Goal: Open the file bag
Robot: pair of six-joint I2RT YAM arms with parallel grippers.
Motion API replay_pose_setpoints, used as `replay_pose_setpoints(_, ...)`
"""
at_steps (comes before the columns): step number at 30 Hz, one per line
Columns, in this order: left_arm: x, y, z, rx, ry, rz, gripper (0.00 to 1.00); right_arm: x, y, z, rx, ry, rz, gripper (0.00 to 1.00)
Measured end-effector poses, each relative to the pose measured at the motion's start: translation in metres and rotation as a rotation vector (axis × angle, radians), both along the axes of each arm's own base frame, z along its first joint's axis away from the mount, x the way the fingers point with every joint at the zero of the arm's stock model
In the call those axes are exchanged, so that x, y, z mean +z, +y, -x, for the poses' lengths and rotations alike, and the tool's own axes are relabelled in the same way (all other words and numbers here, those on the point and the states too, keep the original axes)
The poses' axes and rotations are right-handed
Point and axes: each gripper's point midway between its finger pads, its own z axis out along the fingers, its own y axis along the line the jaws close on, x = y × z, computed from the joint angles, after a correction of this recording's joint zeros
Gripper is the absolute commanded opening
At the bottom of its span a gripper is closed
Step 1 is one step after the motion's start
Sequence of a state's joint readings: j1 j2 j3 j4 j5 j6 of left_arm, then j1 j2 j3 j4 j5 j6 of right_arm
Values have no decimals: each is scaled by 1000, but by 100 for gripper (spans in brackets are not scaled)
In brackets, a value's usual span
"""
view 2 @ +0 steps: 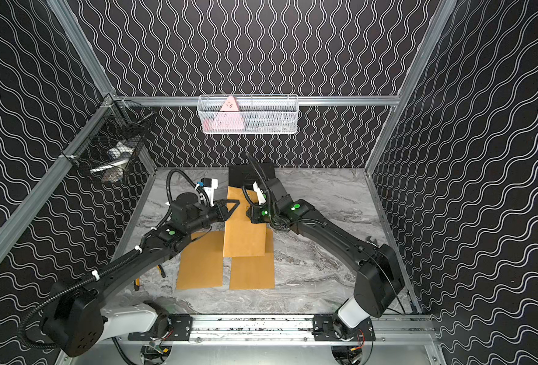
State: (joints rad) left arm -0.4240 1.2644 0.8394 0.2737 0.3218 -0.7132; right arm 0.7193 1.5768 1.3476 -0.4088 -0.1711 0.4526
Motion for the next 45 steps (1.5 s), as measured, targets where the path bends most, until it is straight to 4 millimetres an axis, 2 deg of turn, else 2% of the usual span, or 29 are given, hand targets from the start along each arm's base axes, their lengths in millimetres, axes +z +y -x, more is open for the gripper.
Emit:
replay_pose_setpoints(10, 0, 1, 0, 4, -1, -1, 0, -5, 3, 0, 4, 8, 7, 20)
replay_pose_setpoints(29, 3, 2, 0, 11, -7, 1, 0, -10, 3, -1, -4, 10, 1, 1)
replay_pose_setpoints(45, 1, 2, 1, 11, -4, 4, 0, -7, -6, -6, -48, -22, 24, 0)
